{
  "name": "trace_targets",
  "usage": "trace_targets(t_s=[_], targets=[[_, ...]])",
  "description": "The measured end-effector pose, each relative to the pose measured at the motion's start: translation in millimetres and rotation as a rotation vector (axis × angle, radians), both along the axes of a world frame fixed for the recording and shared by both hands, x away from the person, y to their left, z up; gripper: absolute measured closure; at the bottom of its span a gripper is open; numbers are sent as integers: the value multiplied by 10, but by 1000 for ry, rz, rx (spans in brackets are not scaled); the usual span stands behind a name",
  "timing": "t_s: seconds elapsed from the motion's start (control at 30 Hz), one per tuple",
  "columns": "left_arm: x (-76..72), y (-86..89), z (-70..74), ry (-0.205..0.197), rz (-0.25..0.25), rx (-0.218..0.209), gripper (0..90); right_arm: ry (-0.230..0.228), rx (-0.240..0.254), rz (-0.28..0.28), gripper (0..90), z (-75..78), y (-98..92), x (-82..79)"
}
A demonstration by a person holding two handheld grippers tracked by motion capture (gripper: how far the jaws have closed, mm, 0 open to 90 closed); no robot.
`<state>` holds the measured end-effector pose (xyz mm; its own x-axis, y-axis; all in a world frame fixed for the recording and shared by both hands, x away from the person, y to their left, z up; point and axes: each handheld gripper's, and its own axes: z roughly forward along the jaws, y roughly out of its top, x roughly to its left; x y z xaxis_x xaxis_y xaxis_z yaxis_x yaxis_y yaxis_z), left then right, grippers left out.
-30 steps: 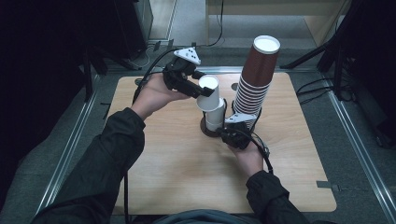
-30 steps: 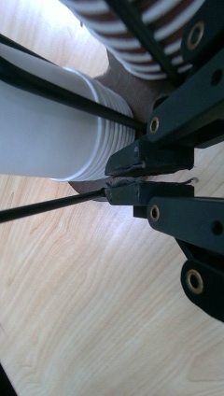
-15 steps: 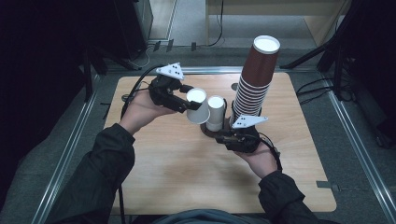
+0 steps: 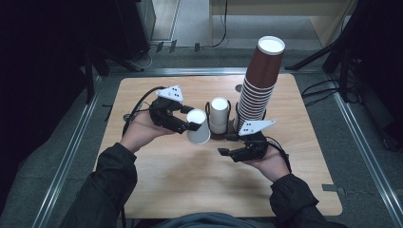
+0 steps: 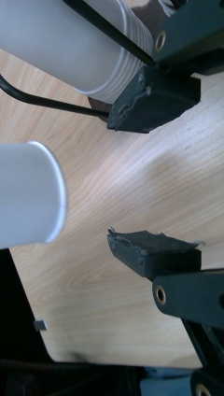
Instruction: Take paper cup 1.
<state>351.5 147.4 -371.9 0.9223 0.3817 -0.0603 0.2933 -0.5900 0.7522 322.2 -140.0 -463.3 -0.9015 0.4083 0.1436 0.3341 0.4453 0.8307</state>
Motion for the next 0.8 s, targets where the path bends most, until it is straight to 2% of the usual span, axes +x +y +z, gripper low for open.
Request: trace_targets(t_s=[0.1, 0.13, 0.17, 0.27, 0.37, 0.47, 0.5, 0.57, 0.67, 0.7, 0.8], targets=[[-32, -20, -52, 4, -15, 10, 353, 16, 7, 11, 384, -9, -14, 13], [-52, -32, -82, 9, -25, 8, 353, 37, 12, 30, 385, -24, -16, 26], [-79, -56, -127, 12, -27, -10, 352, 38, 14, 37, 389, -30, -14, 27], [-101, -84, -188, 19, -29, -22, 353, 31, 29, 59, 400, -50, -5, 23], [-107, -113, -252, 27, -46, 14, 352, 57, 40, 64, 402, -64, 2, 18], [-118, -129, -293, 39, -49, 3, 353, 53, 38, 73, 398, -77, -2, 23], [-120, -141, -315, 37, -56, 9, 353, 44, 36, 77, 377, -78, -3, 24], [-128, -161, -347, 33, -69, 23, 352, 68, 19, 80, 319, -50, 1, 39], [-140, -182, -406, 38, -76, 9, 352, 69, 52, 89, 273, -40, -15, 49], [-139, -191, -426, 44, -82, 18, 352, 74, 59, 91, 261, -42, -15, 53], [-153, -225, -485, 55, -95, 30, 352, 71, 54, 114, 216, -50, 6, 38]])
